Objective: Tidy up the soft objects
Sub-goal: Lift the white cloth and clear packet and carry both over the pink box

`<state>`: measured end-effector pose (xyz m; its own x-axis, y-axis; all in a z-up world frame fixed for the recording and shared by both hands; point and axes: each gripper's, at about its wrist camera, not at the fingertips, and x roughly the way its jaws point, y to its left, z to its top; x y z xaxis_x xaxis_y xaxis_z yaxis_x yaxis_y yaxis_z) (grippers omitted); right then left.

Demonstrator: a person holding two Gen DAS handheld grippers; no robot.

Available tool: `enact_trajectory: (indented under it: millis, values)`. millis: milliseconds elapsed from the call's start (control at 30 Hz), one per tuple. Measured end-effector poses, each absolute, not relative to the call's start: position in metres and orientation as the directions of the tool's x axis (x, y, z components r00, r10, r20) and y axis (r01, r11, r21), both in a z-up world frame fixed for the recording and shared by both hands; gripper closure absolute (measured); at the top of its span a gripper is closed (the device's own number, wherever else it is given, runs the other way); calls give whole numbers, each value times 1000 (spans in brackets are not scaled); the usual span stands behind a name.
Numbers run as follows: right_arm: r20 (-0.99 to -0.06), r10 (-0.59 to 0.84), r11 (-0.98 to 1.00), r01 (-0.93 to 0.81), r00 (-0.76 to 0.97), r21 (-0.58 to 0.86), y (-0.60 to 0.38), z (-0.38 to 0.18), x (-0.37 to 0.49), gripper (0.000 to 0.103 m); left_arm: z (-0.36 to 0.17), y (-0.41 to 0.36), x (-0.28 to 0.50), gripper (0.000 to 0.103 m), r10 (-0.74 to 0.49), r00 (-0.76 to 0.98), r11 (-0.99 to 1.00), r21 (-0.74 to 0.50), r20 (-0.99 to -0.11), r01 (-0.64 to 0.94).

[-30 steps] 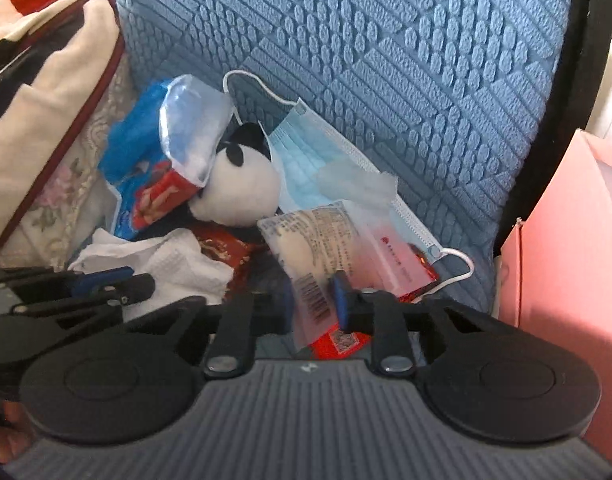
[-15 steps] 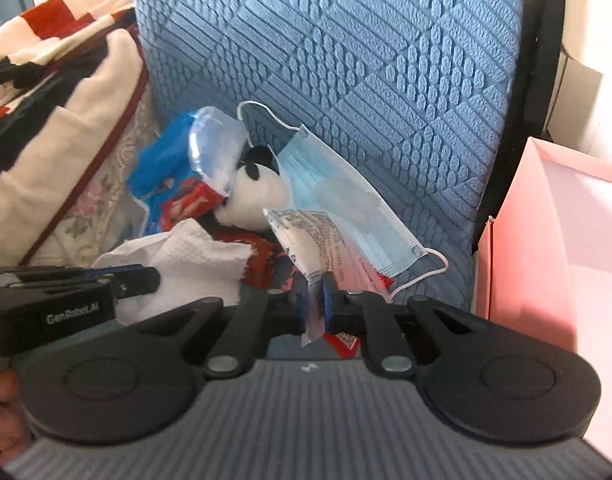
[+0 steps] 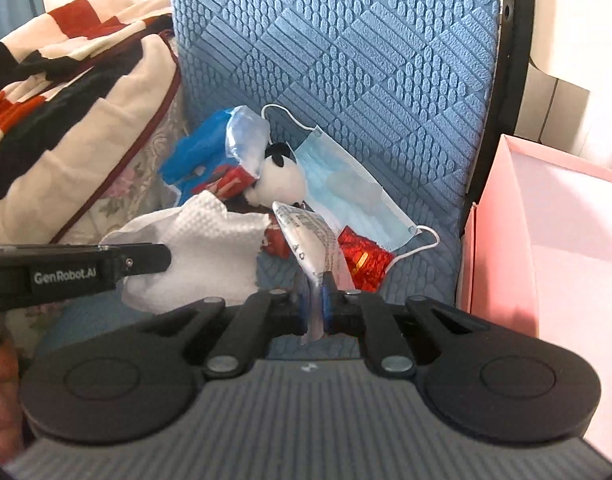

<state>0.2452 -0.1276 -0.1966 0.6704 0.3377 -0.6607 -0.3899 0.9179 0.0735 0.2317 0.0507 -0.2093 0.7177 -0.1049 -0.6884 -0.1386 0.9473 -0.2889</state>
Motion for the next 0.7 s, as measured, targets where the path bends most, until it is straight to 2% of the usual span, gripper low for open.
enact_trajectory:
  millis: [700]
  values:
    - [-687,337,931,-337,644,140,-150,-187,168,93,-194,32,160,95,-133,703,929,-335,-699,-157]
